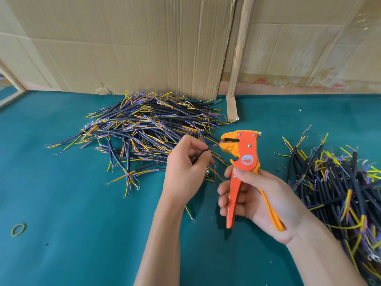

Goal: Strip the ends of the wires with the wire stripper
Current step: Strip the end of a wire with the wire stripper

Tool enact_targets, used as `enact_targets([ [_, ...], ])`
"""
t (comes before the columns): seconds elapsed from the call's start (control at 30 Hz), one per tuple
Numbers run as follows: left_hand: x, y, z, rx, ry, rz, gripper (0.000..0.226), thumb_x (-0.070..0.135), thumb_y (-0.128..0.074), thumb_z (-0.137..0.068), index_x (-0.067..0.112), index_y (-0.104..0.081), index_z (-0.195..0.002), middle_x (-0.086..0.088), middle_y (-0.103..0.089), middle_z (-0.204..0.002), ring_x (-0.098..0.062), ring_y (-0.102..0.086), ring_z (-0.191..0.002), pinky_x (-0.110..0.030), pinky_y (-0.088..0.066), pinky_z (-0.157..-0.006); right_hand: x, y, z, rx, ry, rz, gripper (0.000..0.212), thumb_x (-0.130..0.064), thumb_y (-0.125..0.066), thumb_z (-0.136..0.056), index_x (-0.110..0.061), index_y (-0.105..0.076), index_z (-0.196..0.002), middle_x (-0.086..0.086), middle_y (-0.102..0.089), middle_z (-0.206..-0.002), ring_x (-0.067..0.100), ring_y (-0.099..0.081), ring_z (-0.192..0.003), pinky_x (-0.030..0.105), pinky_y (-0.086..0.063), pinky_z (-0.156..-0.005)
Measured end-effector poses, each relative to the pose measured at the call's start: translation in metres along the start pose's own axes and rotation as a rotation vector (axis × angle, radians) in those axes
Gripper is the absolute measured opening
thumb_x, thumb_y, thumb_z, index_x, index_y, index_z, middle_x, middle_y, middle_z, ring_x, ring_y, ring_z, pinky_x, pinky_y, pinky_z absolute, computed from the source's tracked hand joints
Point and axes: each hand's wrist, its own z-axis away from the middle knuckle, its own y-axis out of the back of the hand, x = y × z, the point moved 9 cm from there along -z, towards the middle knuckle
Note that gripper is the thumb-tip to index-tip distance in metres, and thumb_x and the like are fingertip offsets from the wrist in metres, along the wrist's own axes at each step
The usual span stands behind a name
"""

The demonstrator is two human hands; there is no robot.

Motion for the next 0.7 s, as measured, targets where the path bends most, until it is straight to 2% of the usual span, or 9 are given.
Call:
enact_targets([
  [0.07, 0.000, 0.005, -0.001, 0.029, -0.006, 0.033, 0.013, -0.004, -0.063, -0.091, 0.008, -0.057, -0.093, -0.004, -0.073, -0.070, -0.014, -0.068, -0.067, -0.018, -0.047, -0.064, -0.001, 0.005, 0.003, -0.009, -0.018, 0.016, 0.033, -0.018, -0.075, -0.079, -0.001, -0.067, -0.107, 0.033, -0.066, -0.094, 0.042, -0.065, -0.074, 0.050, -0.057, -0.068],
  [0.27, 0.002, 0.002, -0.001, 0.016, -0.024, 0.039, 0.014, -0.007, -0.062, -0.090, 0.006, -0.058, -0.091, -0.001, -0.071, -0.067, -0.016, -0.066, -0.065, -0.021, -0.048, -0.064, 0.003, 0.009, 0.006, -0.035, -0.077, 0.044, 0.043, -0.011, -0.076, -0.078, 0.003, -0.063, -0.117, 0.038, -0.065, -0.103, 0.045, -0.067, -0.077, 0.050, -0.058, -0.068],
  [0.43, 0.002, 0.001, 0.000, -0.005, -0.017, 0.039, 0.015, -0.005, -0.062, -0.091, 0.010, -0.060, -0.091, -0.003, -0.072, -0.068, -0.011, -0.065, -0.063, -0.017, -0.047, -0.064, 0.005, -0.001, 0.005, -0.086, -0.085, 0.018, 0.036, -0.011, -0.078, -0.079, -0.001, -0.067, -0.112, 0.032, -0.064, -0.096, 0.043, -0.064, -0.077, 0.051, -0.057, -0.070],
  [0.53, 0.003, 0.000, -0.001, -0.014, -0.004, 0.030, 0.015, -0.004, -0.062, -0.091, 0.011, -0.061, -0.091, -0.001, -0.072, -0.068, -0.011, -0.065, -0.063, -0.020, -0.048, -0.064, 0.005, -0.006, 0.005, -0.105, -0.088, -0.007, 0.032, -0.012, -0.079, -0.079, -0.005, -0.069, -0.108, 0.026, -0.061, -0.091, 0.040, -0.062, -0.074, 0.051, -0.056, -0.069],
  [0.63, 0.002, -0.001, -0.001, -0.015, 0.003, 0.031, 0.015, -0.004, -0.060, -0.091, 0.010, -0.063, -0.092, 0.000, -0.070, -0.066, -0.016, -0.065, -0.063, -0.027, -0.049, -0.065, 0.006, -0.008, 0.004, -0.096, -0.094, -0.009, 0.032, -0.014, -0.081, -0.077, -0.006, -0.068, -0.105, 0.024, -0.059, -0.087, 0.038, -0.061, -0.072, 0.049, -0.056, -0.067],
  [0.7, 0.004, -0.001, -0.001, 0.005, -0.012, 0.031, 0.015, -0.002, -0.057, -0.090, 0.012, -0.063, -0.090, 0.001, -0.065, -0.062, -0.030, -0.062, -0.065, -0.036, -0.048, -0.063, 0.007, -0.008, 0.004, -0.090, -0.095, 0.002, 0.032, -0.015, -0.082, -0.076, -0.006, -0.068, -0.104, 0.023, -0.059, -0.086, 0.038, -0.060, -0.071, 0.049, -0.056, -0.066],
])
